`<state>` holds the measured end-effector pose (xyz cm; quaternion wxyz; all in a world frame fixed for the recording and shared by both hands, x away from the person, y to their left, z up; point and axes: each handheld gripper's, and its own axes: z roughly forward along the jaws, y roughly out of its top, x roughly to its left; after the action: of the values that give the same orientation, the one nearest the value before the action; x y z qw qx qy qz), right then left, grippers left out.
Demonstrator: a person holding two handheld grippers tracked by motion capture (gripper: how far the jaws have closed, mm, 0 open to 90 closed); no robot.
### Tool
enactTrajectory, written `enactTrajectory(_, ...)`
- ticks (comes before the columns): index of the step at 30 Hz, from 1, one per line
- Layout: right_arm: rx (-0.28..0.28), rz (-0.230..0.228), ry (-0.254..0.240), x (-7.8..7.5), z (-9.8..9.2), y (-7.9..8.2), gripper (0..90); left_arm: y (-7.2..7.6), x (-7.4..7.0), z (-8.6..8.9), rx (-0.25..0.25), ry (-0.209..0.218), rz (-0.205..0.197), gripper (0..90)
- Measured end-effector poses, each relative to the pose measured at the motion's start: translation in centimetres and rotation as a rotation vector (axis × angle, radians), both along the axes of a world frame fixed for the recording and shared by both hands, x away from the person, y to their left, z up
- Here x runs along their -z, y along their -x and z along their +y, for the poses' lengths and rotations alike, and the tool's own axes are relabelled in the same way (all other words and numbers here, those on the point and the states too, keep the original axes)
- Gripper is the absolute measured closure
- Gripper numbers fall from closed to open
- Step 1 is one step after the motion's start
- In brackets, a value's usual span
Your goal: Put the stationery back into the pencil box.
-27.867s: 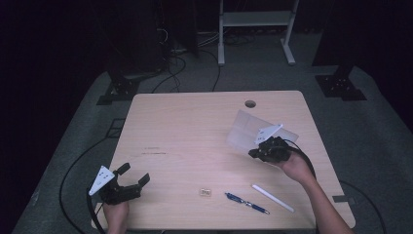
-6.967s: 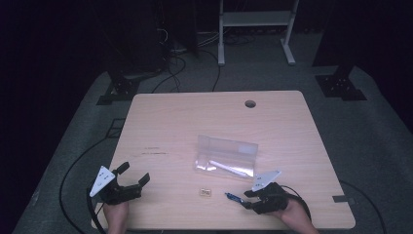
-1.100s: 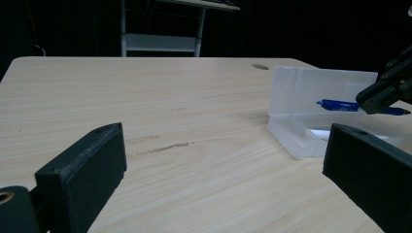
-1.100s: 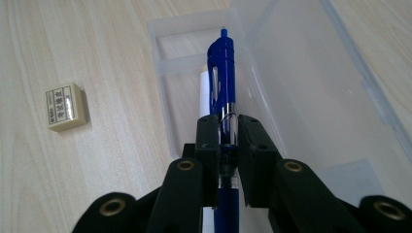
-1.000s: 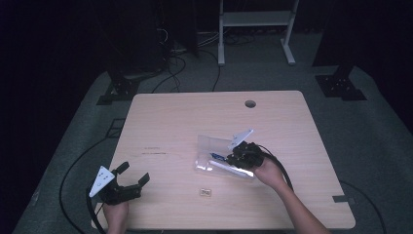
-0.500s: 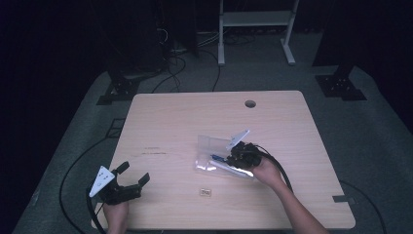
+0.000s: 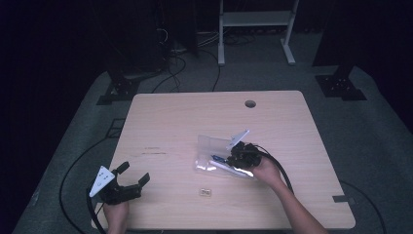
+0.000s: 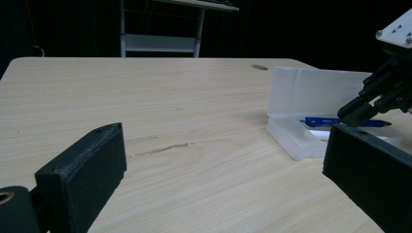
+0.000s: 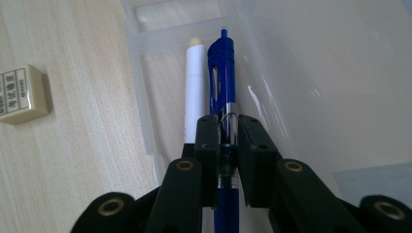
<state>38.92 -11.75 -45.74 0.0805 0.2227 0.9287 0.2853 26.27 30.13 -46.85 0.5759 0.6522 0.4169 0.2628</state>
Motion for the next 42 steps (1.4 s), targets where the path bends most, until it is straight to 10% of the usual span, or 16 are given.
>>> enactTrajectory(42,0.037,0.037,-0.066,-0.1,-1.4,0.5,66.6,0.0,0.0,0.0,0.000,-0.002,-0.001,1.1)
